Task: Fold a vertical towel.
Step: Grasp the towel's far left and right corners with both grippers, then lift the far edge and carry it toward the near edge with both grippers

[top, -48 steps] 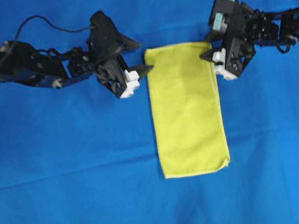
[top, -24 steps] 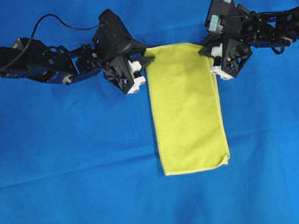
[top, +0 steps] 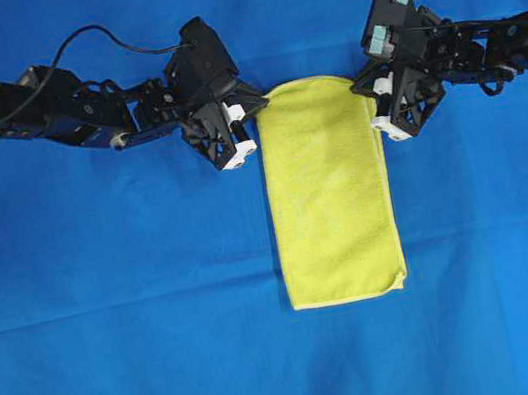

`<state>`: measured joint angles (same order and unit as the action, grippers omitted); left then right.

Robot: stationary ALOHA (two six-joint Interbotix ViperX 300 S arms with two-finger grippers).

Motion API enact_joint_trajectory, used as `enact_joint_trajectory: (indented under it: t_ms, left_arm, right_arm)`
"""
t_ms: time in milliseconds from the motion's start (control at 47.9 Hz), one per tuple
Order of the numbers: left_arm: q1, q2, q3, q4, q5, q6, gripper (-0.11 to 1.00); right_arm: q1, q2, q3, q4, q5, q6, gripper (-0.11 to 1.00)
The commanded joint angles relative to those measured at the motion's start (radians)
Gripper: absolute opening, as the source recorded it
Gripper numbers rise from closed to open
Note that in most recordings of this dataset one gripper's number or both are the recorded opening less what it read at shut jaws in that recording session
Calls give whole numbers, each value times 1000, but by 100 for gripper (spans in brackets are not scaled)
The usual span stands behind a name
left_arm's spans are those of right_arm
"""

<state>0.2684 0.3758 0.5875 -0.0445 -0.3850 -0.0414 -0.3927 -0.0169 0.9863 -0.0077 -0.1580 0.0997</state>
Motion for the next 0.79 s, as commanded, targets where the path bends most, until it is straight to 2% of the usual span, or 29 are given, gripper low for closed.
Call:
enact_joint_trajectory:
  t_ms: [0, 313, 501, 773]
  left_arm:
    - [23, -43, -20, 6, 2, 2, 3]
    - [106, -34, -80, 11, 29, 78, 3]
    - [92, -44, -84, 11, 57, 80, 3]
    - [66, -167, -52, 11, 112, 91, 3]
  right_arm:
    - [-14, -35, -14, 0, -2, -3, 5]
    - [-107, -38, -38, -11, -9, -43, 5]
    - [-110, -43, -60, -12, -3, -63, 5]
    - [-107, -146, -78, -25, 64, -63, 5]
